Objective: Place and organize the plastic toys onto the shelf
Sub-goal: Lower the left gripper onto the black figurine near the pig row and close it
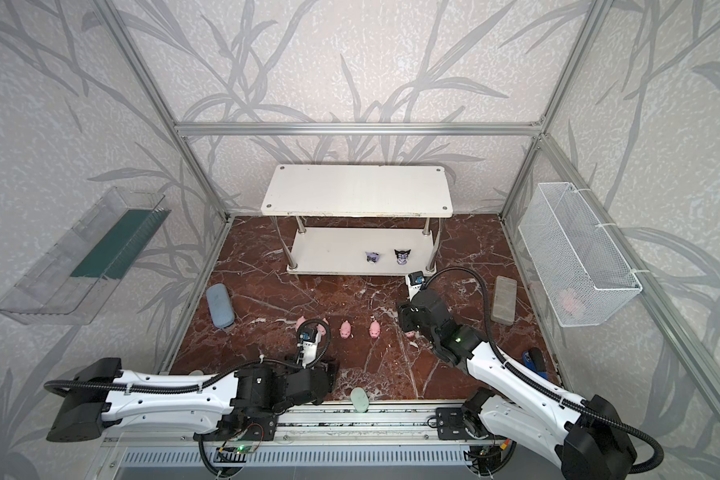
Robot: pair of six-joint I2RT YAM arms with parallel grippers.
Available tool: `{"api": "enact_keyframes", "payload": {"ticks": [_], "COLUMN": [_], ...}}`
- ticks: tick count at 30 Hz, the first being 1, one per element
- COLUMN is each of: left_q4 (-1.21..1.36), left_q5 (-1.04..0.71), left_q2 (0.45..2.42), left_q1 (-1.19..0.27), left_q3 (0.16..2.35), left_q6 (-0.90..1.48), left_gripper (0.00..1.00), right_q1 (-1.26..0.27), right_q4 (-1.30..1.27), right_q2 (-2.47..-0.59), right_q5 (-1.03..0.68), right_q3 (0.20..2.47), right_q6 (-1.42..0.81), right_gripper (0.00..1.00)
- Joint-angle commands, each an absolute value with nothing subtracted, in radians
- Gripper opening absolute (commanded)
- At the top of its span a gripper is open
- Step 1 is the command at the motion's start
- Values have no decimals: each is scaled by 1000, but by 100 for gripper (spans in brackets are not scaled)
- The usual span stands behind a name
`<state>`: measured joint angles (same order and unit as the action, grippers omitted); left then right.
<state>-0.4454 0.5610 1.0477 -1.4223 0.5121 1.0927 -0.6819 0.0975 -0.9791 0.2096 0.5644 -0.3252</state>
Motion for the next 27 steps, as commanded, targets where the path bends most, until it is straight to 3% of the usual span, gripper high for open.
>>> {"api": "enact_keyframes", "payload": {"ticks": [1,15,27], "left_q4": [-495,-485,-410], "left_q5": [620,641,524], "left_q2": [1090,1163,1238], "left_q1": [-1454,-1460,-1370], "left_q3": [544,526,520], "left_q6": [1194,1285,1237], "left_gripper": [94,97,96], "right_q1": [-682,-682,-680], "right_q4": [63,70,34], "right_q2": [-959,-896,-936], "right_q5": [197,206,201], "right_q3": [541,480,473], "right_q6": [-341,-353,-356], "right_gripper": [57,57,57]}}
